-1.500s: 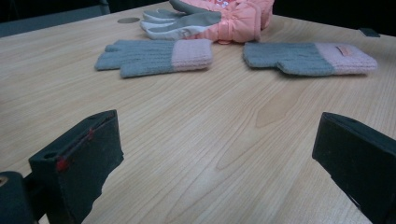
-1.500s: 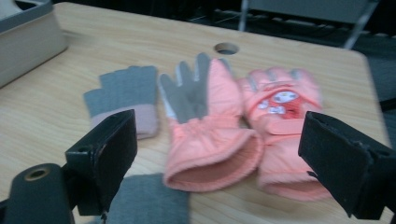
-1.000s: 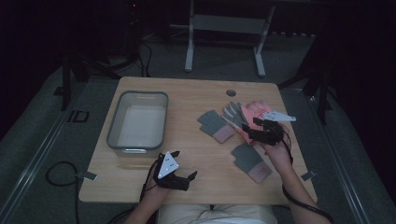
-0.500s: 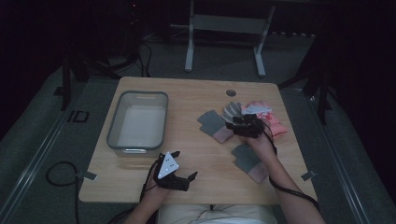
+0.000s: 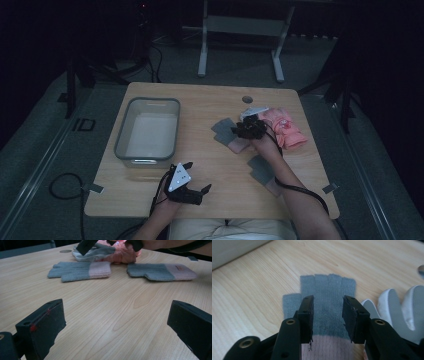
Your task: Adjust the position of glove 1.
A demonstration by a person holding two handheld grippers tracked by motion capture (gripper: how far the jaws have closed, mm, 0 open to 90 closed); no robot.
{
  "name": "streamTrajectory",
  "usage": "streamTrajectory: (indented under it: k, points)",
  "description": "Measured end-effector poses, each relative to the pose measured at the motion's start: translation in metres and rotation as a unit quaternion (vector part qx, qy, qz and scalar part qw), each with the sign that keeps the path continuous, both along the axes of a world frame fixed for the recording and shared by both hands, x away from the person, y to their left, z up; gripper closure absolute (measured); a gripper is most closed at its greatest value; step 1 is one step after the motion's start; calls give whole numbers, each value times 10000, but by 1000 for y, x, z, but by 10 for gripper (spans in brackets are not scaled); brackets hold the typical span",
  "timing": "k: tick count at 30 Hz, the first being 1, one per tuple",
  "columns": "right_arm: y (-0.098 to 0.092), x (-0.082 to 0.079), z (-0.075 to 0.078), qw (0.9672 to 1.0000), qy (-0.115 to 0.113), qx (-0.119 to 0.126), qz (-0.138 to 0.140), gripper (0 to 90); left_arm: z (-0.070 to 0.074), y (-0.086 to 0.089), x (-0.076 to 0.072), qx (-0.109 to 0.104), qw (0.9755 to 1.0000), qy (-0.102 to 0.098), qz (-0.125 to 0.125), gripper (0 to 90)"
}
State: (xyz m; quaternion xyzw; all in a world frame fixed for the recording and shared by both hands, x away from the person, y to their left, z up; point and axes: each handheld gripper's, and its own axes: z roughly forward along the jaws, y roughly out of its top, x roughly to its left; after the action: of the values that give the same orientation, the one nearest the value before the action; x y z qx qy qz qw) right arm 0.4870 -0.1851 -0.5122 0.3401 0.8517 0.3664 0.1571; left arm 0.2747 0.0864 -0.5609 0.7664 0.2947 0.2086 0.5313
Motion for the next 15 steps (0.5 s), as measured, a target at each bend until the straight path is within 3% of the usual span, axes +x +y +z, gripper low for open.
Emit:
streamTrajectory:
  k: [7,11,15]
  points:
    - [5,15,-17,9991,376,-213,-1,587,0,0,0,2,10000,-1,6,10]
    - [7,19,-26,9982,480,-365,23,607,0,0,0,-6,10000,2,10,10]
    - [11,16,-30,9980,426,-462,87,627,0,0,0,-12,10000,-5,18,10]
